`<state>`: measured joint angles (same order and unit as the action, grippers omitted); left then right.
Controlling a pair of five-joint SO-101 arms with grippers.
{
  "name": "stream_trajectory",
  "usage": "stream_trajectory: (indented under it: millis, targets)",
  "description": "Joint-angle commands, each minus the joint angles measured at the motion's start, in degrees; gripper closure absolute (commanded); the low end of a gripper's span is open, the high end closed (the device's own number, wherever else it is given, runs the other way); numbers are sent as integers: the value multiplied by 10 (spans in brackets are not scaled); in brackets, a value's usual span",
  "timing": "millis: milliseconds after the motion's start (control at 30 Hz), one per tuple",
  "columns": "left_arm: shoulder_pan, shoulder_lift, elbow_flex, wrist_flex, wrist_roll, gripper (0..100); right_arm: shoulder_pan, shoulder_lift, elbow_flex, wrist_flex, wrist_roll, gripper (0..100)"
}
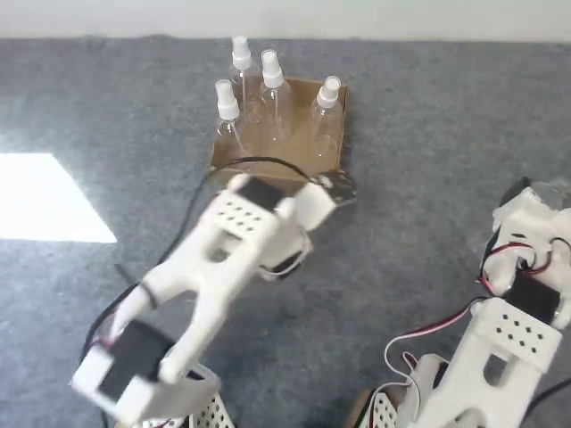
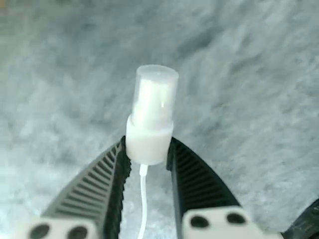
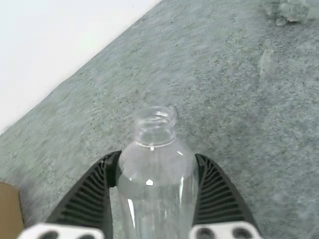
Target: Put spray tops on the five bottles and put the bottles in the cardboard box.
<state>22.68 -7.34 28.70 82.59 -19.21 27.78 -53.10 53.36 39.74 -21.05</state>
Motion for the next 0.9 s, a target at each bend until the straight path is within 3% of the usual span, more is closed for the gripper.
stream_trajectory:
  millis: [0, 433, 633, 867]
  targets:
    - [-33, -80, 41, -18, -16, 984, -12, -22, -6, -10, -4, 983]
    - [-178, -185, 245, -156, -23, 966, -19, -22, 3, -15, -4, 983]
    - [-186, -191, 244, -136, -20, 776, -29, -22, 4, -15, -3, 983]
    - [-183, -185, 198, -127, -22, 769, -29, -22, 4, -15, -3, 983]
